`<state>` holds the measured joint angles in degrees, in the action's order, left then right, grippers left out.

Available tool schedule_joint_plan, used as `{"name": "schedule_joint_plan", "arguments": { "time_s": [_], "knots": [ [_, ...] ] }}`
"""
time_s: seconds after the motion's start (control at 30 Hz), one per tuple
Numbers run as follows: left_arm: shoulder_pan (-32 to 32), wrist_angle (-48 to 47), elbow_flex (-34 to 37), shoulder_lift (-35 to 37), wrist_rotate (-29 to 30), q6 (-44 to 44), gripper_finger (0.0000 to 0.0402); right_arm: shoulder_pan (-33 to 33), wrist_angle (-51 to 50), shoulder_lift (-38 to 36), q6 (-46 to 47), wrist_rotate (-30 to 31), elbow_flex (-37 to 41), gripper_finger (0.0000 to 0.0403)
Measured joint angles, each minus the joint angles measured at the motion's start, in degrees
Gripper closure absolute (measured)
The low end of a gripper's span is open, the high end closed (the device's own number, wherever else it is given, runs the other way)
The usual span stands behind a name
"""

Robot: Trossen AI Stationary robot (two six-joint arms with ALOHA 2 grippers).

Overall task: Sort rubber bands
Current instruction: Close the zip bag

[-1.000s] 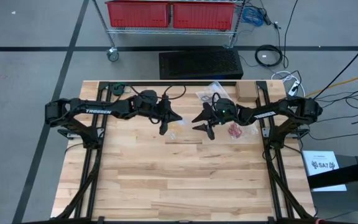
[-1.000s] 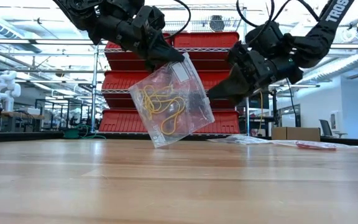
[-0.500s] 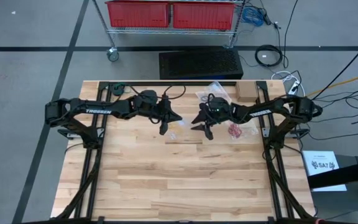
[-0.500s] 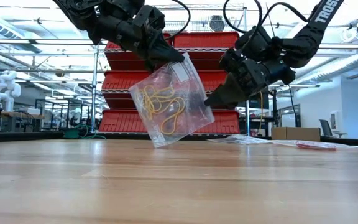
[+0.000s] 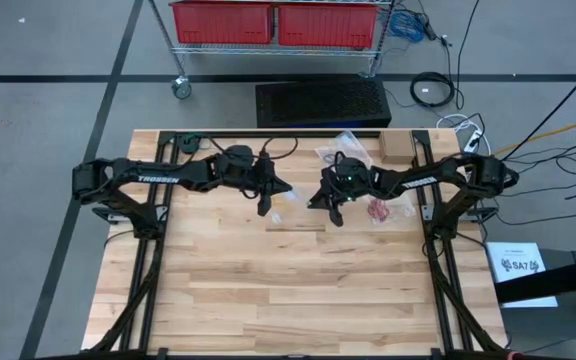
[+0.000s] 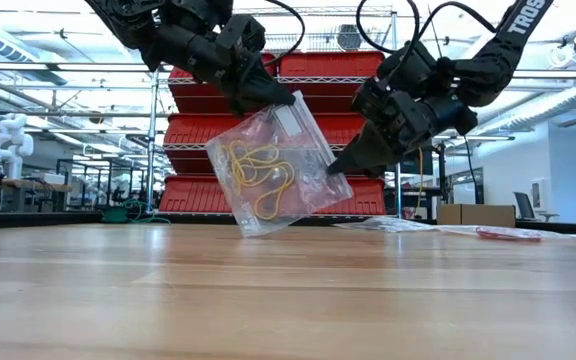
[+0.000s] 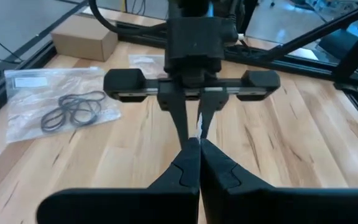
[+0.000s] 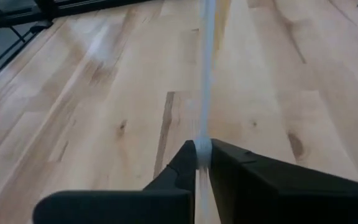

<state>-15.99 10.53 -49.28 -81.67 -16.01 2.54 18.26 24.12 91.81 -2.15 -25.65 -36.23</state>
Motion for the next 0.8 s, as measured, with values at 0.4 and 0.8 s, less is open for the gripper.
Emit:
{"name": "schedule_joint_plan", "arguments": {
  "time_s": [0.4,0.8],
  "knots": [
    [-0.07,-1.86,0.04,2.26,1.76,-1.88,0.0401,-1.70,-3.94,0.00,3.86,0.80,0.02,0.0397],
    [-0.11,-3.01,0.04,2.36,2.41,-3.32,0.0401,-3.52,-5.32,0.02,8.56,3.39,0.07,0.0384]
  ]
}}
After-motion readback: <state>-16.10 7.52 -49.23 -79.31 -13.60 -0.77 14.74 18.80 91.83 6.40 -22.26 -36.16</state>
